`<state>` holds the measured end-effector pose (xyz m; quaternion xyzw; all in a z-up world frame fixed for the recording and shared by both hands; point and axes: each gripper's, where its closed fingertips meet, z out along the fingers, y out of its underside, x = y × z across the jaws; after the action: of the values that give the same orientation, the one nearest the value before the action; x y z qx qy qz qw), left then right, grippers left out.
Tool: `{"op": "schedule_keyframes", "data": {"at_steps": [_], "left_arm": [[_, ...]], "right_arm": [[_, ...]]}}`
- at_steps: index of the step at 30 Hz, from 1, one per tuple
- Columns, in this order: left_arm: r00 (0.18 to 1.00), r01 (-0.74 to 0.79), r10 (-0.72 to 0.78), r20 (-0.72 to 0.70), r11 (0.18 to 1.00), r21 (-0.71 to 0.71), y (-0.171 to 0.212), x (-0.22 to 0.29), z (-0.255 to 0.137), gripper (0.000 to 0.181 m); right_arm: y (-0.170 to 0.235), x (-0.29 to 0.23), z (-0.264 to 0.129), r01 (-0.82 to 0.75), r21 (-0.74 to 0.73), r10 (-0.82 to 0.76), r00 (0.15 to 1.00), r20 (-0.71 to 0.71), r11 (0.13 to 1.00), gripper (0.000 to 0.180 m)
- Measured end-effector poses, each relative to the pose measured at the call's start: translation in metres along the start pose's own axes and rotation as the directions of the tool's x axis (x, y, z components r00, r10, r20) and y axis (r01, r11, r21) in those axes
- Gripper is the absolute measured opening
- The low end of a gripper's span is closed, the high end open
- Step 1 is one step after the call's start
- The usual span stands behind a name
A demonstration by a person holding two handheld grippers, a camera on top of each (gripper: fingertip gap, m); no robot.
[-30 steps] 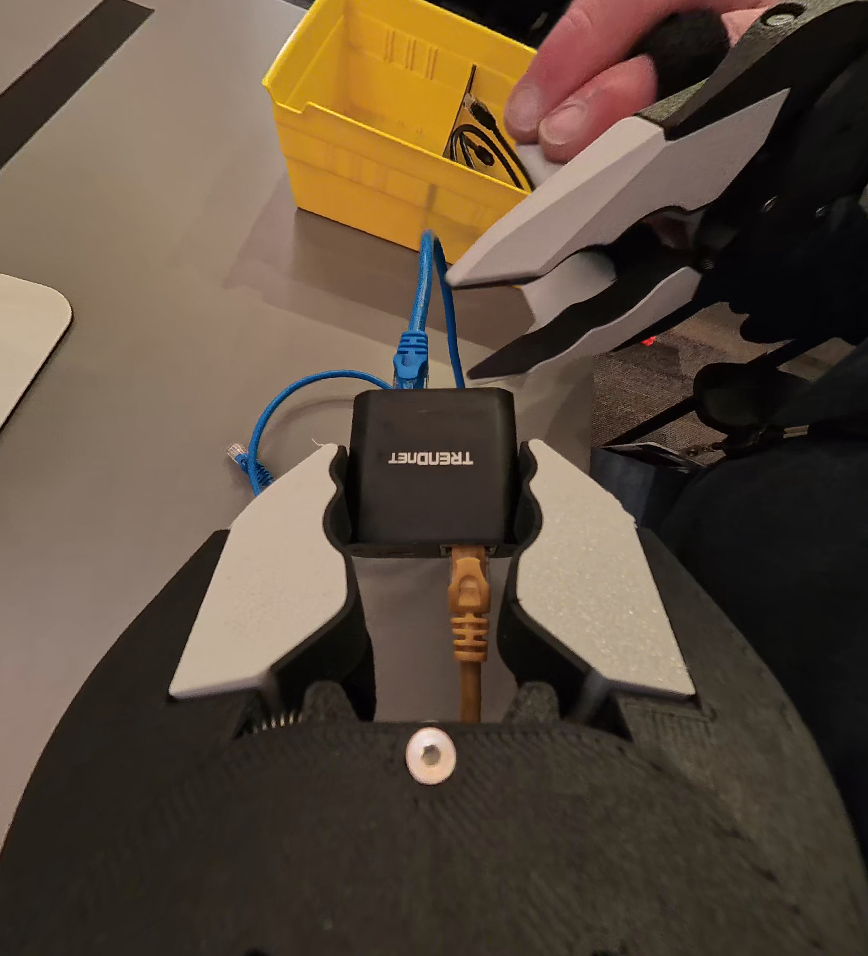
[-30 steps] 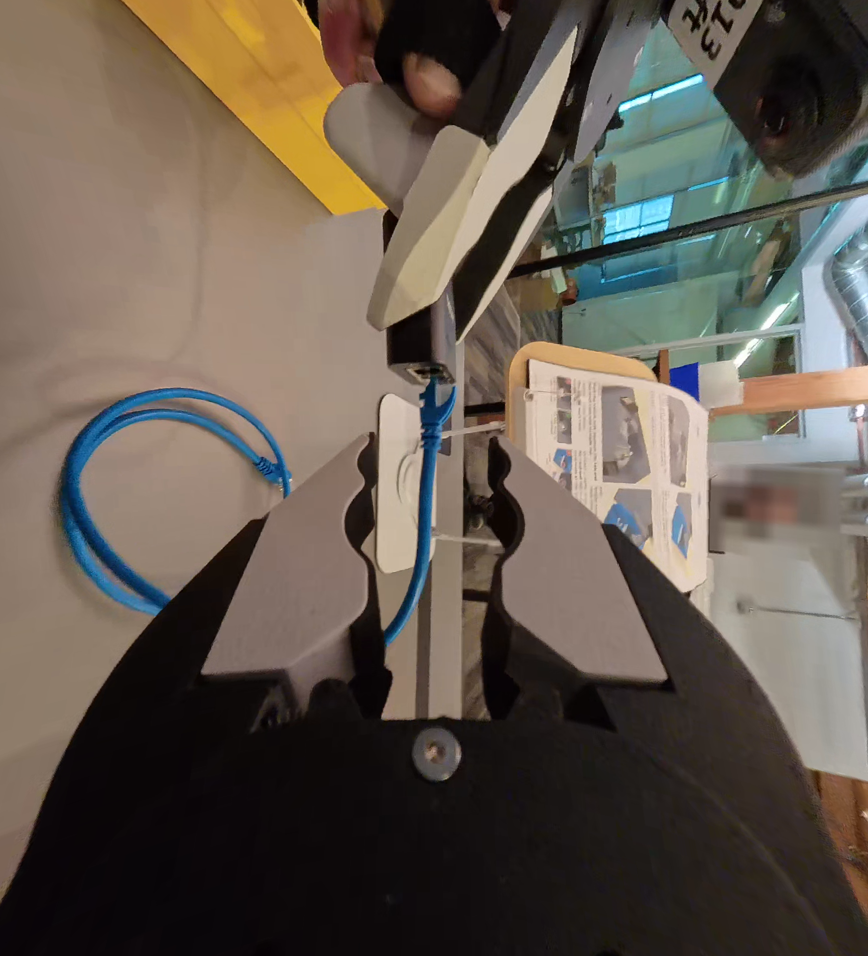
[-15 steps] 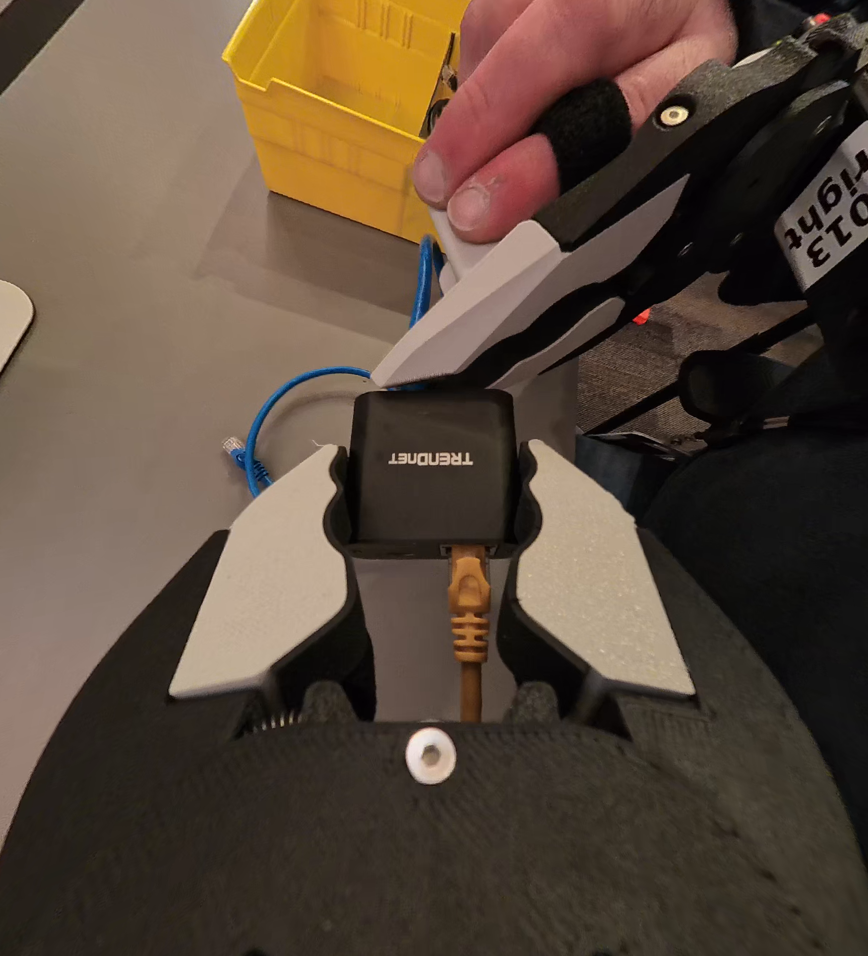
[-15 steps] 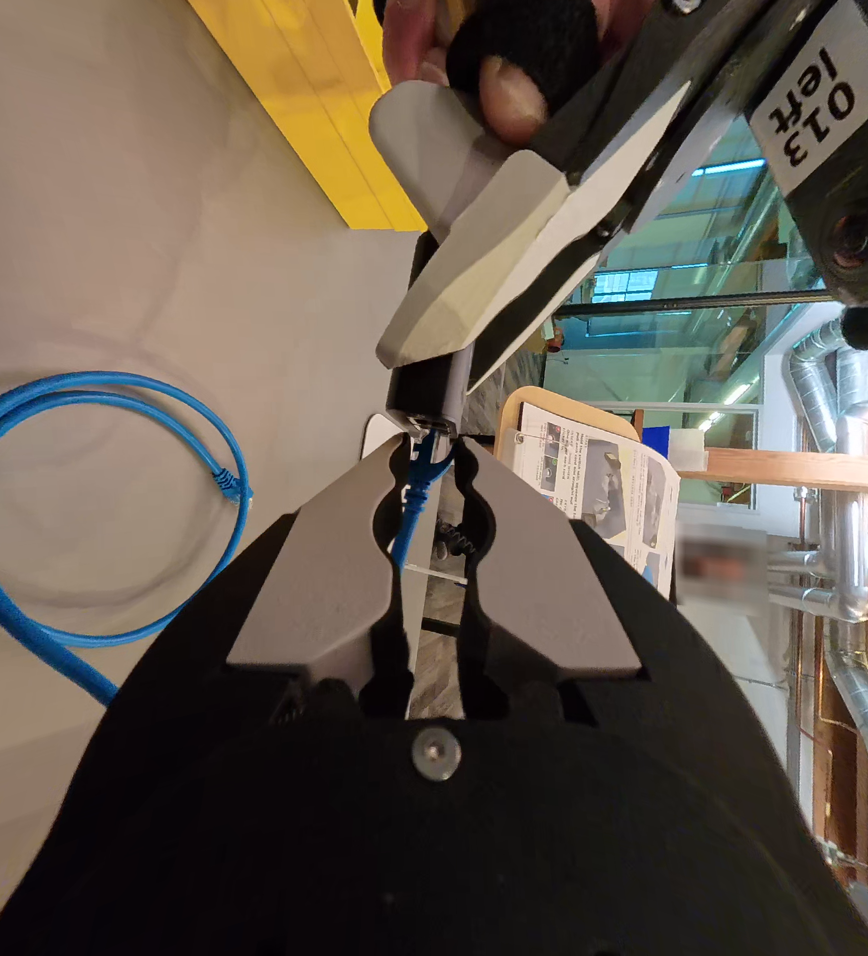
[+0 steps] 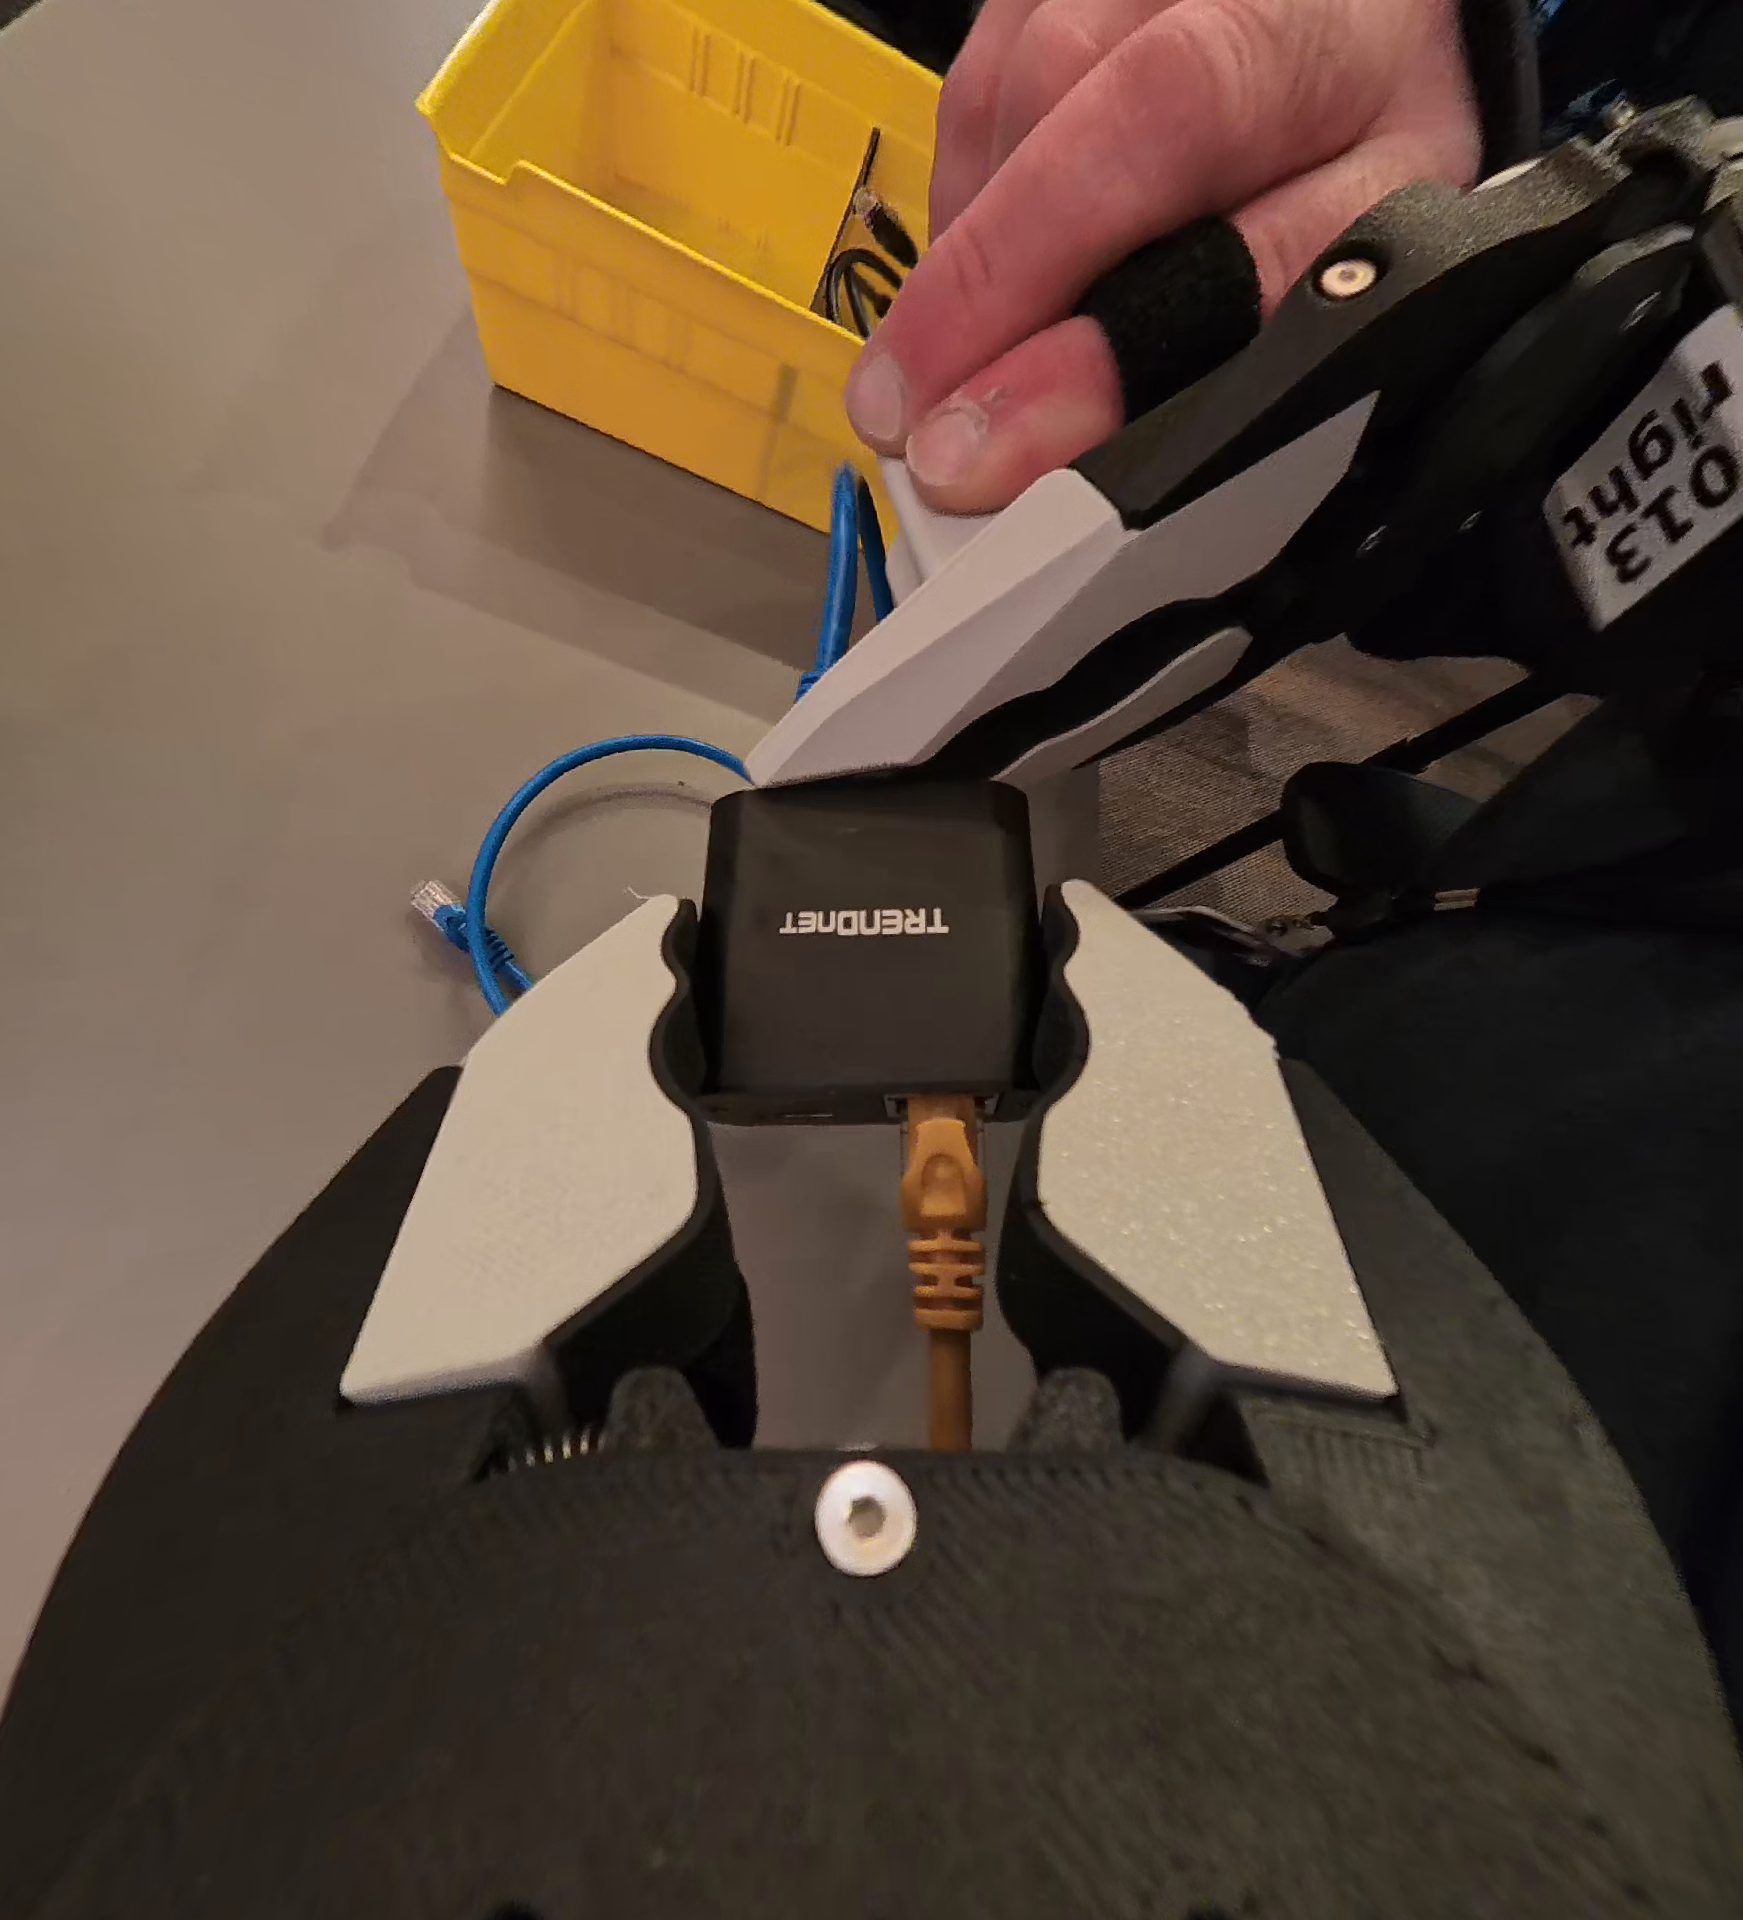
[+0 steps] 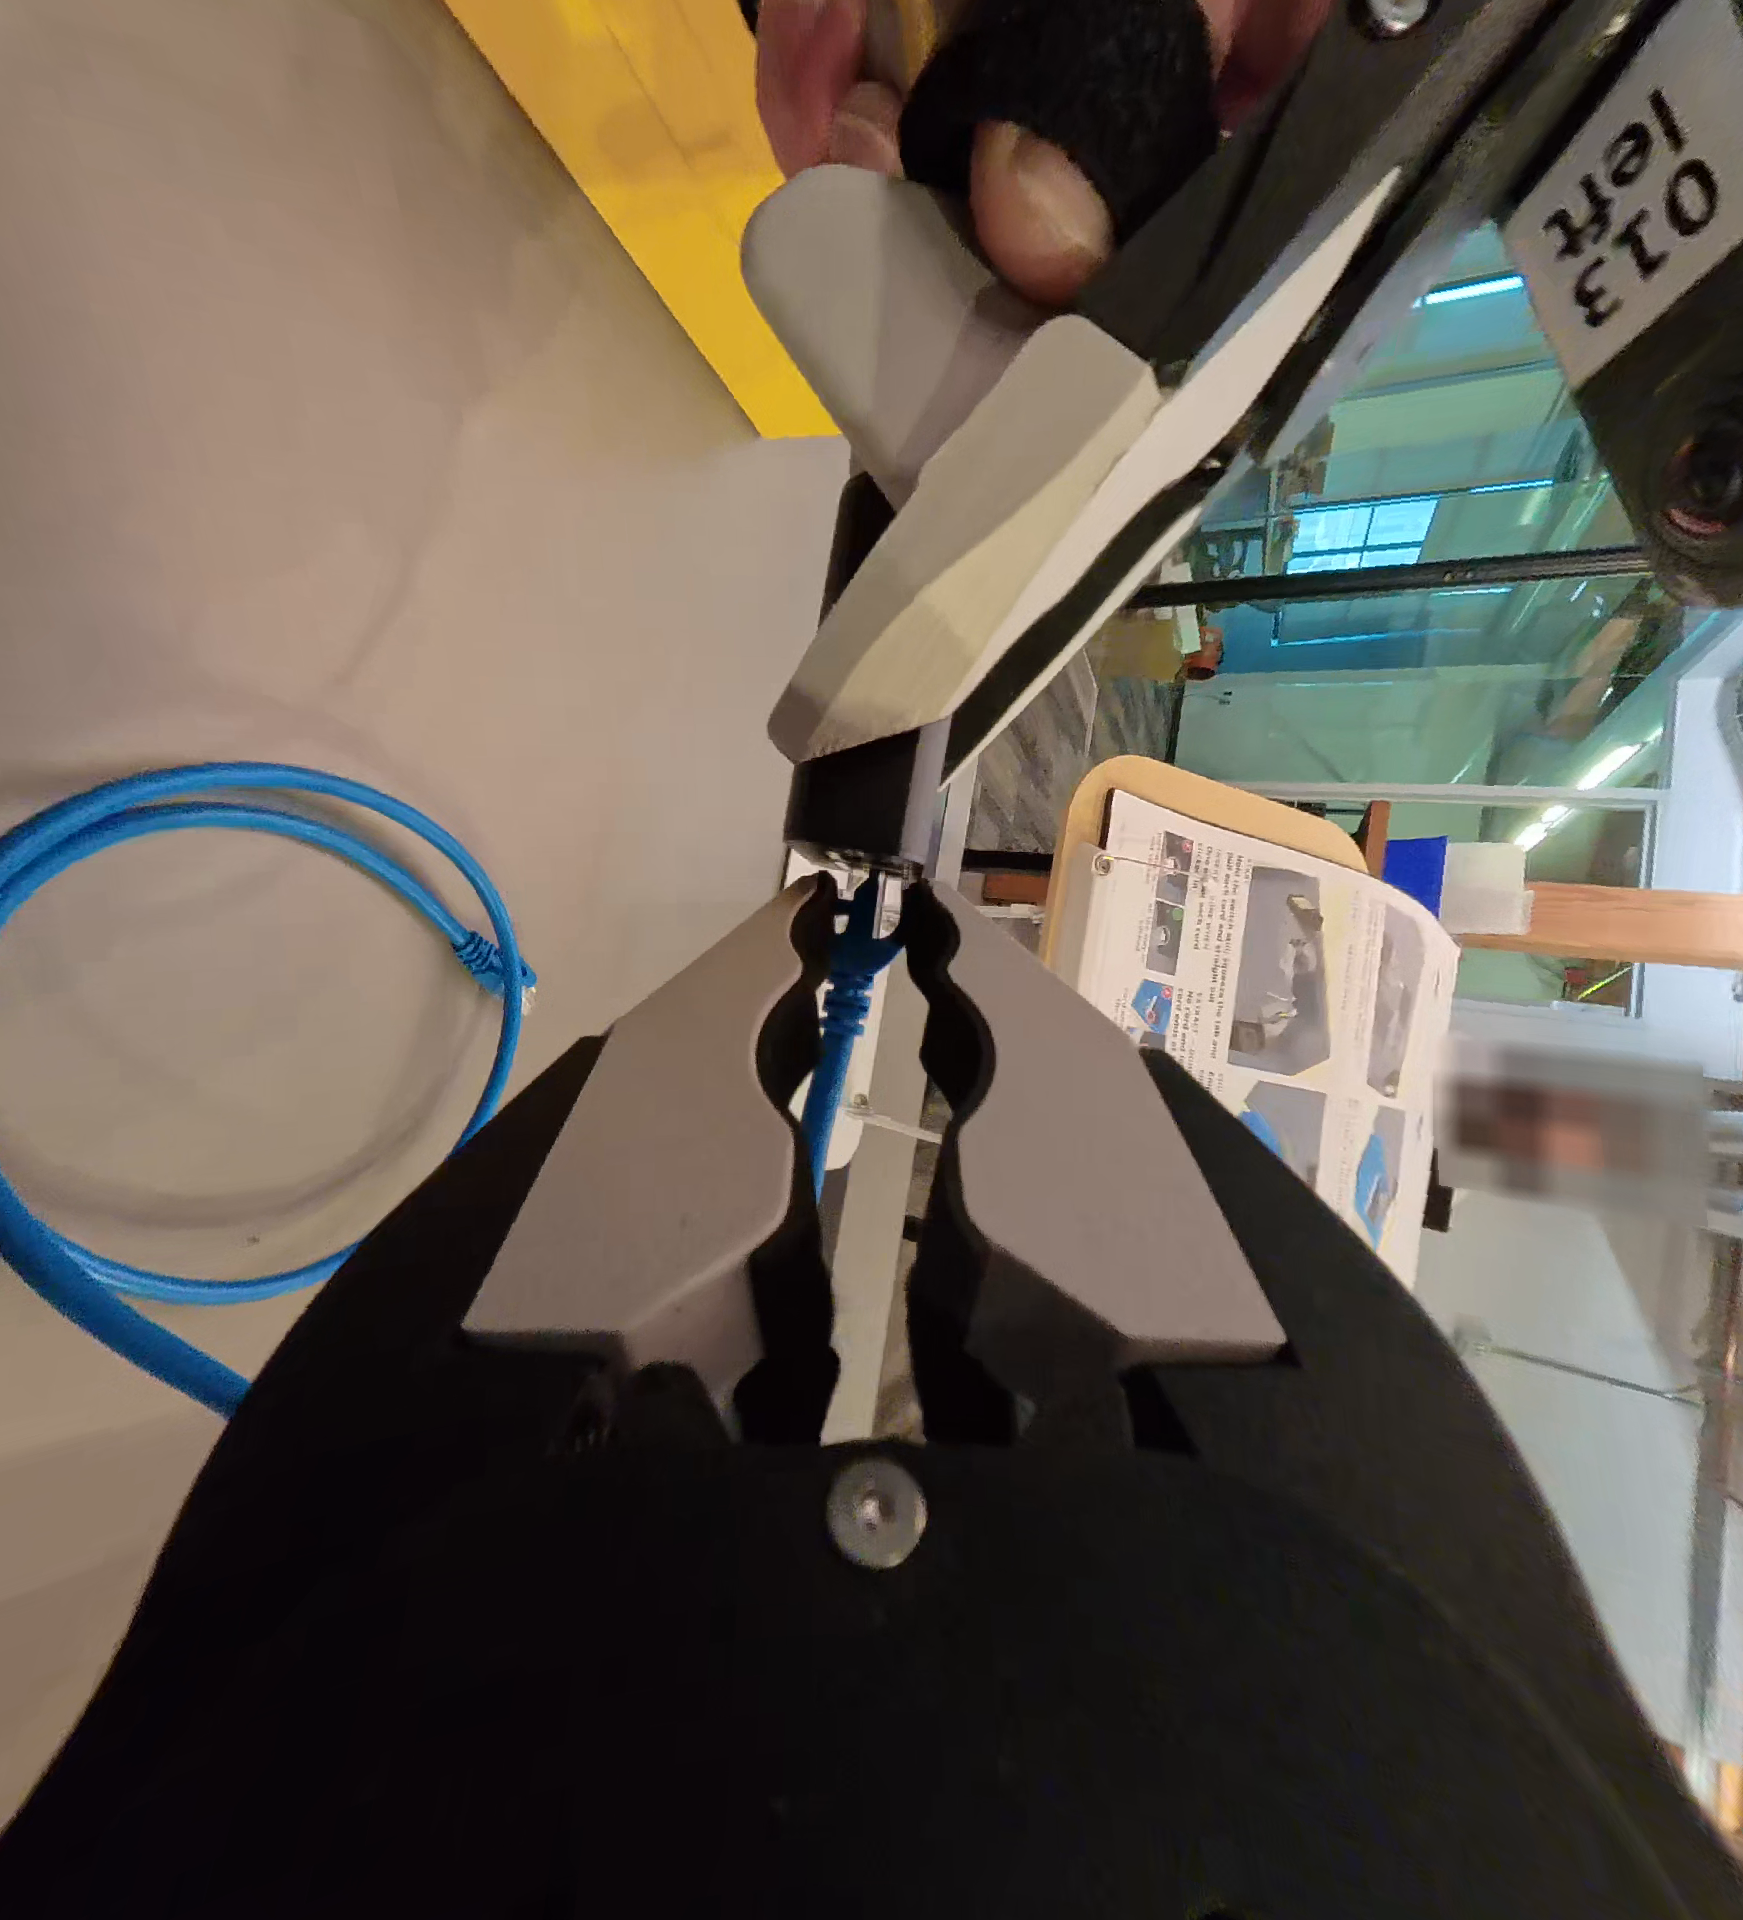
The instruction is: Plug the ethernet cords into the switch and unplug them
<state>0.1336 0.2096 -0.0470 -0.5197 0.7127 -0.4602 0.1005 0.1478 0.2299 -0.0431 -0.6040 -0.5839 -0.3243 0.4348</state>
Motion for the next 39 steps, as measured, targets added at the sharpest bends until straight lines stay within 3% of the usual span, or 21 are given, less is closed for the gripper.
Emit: {"op": "schedule_keyframes", "data": {"at_steps": [3,10,16,28,33,39], "left_arm": [[1.0,0.011,-0.01,-0.021,0.999,0.032,-0.005,0.002,-0.004,0.062],[0.999,0.022,-0.02,-0.042,0.999,0.044,-0.008,0.004,-0.005,0.062],[0.999,0.011,-0.01,-0.035,0.999,0.03,-0.006,0.004,-0.003,0.061],[0.997,0.043,-0.04,-0.059,0.998,0.036,-0.003,0.001,0.001,0.062],[1.0,0.018,-0.017,-0.012,0.993,0.116,-0.018,-0.006,-0.03,0.062],[1.0,0.003,-0.005,0.027,0.995,0.103,-0.016,-0.01,-0.028,0.061]], "right_arm": [[-0.001,0.008,-0.004,-0.115,0.083,0.117,0.993,-0.017,0.99,0.013],[-0.005,0.011,-0.011,-0.059,0.116,0.063,0.997,-0.034,0.991,0.013],[-0.004,0.007,-0.011,0.021,0.091,-0.02,1.0,-0.016,0.996,0.011],[0.001,-0.002,-0.008,-0.075,0.04,0.071,0.994,0.087,0.996,0.009],[0.032,0.004,-0.025,-0.092,-0.031,0.095,0.991,0.094,0.995,0.008],[0.054,0.043,-0.054,-0.166,-0.081,0.162,0.986,-0.047,0.983,0.008]]}}
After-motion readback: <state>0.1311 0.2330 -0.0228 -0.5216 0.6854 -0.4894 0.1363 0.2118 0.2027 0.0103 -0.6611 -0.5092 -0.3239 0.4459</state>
